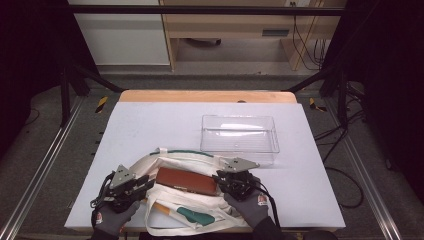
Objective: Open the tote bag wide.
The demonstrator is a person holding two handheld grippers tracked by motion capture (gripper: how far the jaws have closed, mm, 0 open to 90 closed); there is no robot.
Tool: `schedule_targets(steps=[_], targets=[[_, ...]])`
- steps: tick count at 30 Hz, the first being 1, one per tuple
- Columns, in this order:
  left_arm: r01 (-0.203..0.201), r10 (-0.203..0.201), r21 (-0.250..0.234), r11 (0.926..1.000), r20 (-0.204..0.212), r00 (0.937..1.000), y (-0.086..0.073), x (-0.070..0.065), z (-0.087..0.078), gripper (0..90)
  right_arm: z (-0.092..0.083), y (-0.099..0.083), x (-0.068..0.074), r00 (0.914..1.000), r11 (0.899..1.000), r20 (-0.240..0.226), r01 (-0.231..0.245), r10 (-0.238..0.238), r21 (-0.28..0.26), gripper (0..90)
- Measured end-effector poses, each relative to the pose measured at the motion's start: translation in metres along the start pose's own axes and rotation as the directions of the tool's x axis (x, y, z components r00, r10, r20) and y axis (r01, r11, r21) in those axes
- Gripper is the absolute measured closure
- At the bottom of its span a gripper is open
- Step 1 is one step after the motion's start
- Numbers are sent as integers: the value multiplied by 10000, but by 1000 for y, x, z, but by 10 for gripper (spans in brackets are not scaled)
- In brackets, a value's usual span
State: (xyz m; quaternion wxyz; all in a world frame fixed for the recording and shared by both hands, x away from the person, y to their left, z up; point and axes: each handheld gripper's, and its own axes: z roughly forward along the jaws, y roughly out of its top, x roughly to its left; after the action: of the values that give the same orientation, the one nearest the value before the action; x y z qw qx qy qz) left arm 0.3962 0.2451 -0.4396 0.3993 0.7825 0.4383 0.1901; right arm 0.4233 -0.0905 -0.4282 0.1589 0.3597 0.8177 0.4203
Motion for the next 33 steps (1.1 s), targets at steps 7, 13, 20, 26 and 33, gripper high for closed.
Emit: schedule_targets(steps=[7,13,20,26,33], targets=[[-27,32,345,9994,-150,9999,-5,0,3,699,14,1,-6,9994,9993,351,61,-74,376,900],[-53,58,668,9978,-76,10000,-9,-1,4,700,25,-1,-14,9965,9976,834,-91,34,689,900],[-119,123,708,9974,-53,9999,-10,-2,4,709,36,-11,-24,9965,9946,572,-660,616,795,895],[-39,34,426,9991,101,9999,-9,0,1,696,17,-5,-22,9978,9978,87,-655,656,-124,795],[-299,302,-229,9993,129,9995,-3,-3,-9,642,-3,12,-8,9959,9953,-862,185,-268,-951,554]])
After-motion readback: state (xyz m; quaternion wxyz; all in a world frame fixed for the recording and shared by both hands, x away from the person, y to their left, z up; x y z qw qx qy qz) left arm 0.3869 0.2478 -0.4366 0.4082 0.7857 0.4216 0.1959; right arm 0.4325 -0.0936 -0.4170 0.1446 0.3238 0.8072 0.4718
